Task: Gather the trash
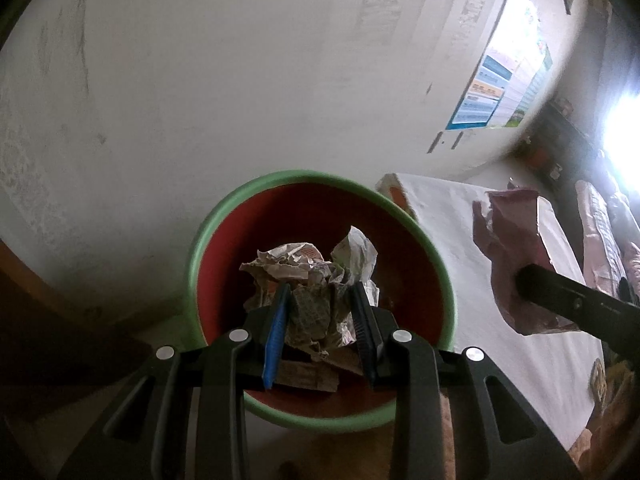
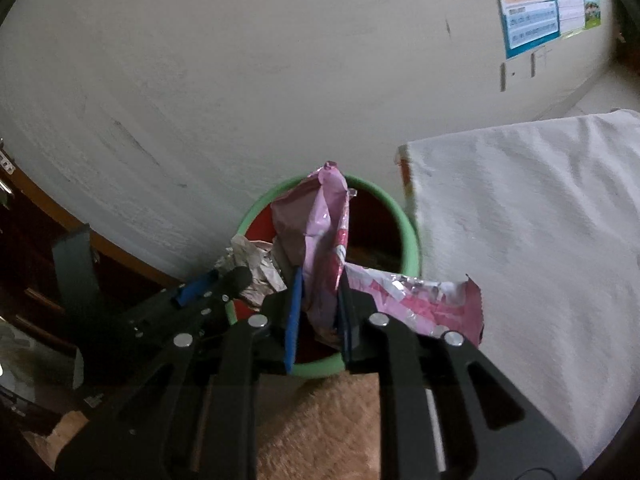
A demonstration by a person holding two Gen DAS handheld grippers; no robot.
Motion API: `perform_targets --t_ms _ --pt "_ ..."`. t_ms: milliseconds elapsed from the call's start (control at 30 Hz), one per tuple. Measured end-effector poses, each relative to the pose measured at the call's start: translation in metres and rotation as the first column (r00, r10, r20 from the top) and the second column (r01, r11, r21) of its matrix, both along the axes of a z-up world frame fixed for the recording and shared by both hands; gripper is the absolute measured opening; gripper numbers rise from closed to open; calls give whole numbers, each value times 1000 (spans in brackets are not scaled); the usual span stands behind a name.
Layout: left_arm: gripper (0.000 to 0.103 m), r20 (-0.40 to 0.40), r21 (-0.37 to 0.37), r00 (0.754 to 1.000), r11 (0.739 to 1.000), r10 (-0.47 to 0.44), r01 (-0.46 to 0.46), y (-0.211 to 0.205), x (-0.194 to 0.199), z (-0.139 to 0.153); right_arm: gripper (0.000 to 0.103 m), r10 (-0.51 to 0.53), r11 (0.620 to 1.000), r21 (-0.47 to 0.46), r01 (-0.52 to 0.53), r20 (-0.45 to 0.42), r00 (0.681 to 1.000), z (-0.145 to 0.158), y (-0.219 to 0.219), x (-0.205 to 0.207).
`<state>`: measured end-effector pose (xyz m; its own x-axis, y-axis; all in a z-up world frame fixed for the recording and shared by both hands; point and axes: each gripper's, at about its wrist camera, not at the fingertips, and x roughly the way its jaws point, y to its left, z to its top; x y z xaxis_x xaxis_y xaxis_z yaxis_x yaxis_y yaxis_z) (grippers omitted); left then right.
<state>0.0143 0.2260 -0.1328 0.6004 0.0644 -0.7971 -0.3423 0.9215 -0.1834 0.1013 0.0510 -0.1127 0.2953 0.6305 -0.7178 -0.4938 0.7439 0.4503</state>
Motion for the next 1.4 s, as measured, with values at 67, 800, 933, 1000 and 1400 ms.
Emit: perform_targets --t_ms 67,800,933,1000,1400 --pt "29 -8 -5 1000 1000 6 -6 5 3 -3 17 8 1000 3 -8 -18 1000 -3 6 5" --pt "63 -5 8 998 998 69 -69 17 5 -7 68 -18 1000 6 18 1 1000 -4 9 6" --pt "70 9 13 997 997 80 -80 13 0 1 78 -42 999 8 42 35 999 3 -5 1" --pt "75 29 17 997 997 68 -69 5 -2 8 83 -67 998 -9 67 71 995 7 -17 -5" --pt "91 267 113 950 985 -159 133 -113 14 97 98 -360 909 -65 413 381 852 49 -175 -65"
